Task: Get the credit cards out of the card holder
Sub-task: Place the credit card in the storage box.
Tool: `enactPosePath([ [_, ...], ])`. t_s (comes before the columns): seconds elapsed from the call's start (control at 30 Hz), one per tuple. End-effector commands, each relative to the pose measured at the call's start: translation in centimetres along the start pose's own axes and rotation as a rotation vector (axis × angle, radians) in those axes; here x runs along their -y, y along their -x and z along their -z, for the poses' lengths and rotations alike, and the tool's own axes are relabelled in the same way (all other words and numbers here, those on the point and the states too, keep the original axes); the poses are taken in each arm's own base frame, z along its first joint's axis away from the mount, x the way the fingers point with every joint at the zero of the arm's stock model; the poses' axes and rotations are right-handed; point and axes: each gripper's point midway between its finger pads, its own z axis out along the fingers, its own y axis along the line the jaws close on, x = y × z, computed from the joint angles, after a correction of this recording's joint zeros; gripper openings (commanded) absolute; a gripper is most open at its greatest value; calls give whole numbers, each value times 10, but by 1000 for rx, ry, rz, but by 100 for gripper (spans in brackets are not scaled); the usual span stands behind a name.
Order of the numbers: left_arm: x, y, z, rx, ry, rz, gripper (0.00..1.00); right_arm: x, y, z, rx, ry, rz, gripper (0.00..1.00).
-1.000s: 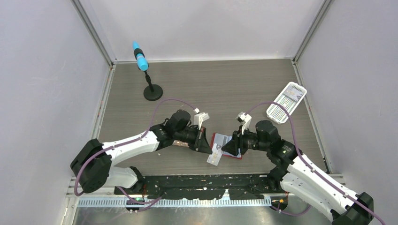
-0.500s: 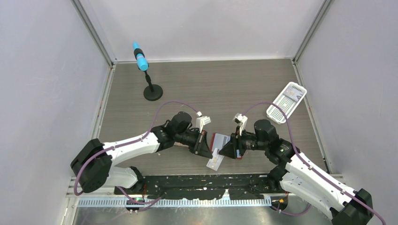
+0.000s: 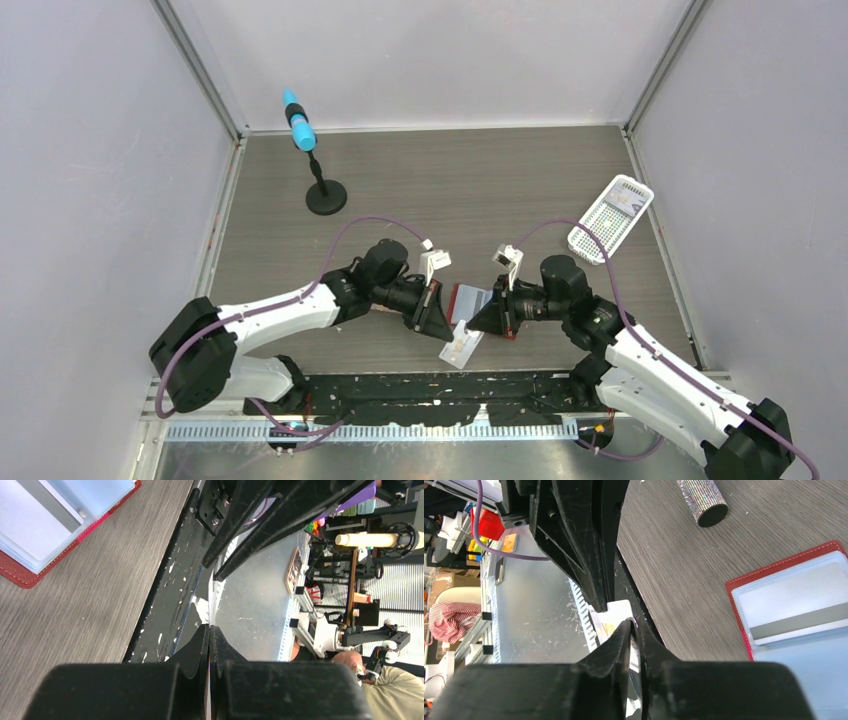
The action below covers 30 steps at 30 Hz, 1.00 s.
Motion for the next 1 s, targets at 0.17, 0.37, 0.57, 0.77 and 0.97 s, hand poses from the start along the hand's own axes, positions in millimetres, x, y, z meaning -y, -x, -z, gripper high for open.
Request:
enactPosePath([
  [0.17,12,16,6,57,-2,-80,8,-14,11,0,58,68,-4,5],
  [0.37,4,19,16,62,102,-94,51,-8,25,0,112,17,-30,5],
  [0.57,1,24,37,77,233,-152,99,7,36,0,148,-80,-63,5],
  [0.77,3,27,79,94,403,-222,100,43,61,13,243,-262,-113,5],
  [0.97,8,30,127,122,585,-272,100,74,103,42,393,-418,-148,5],
])
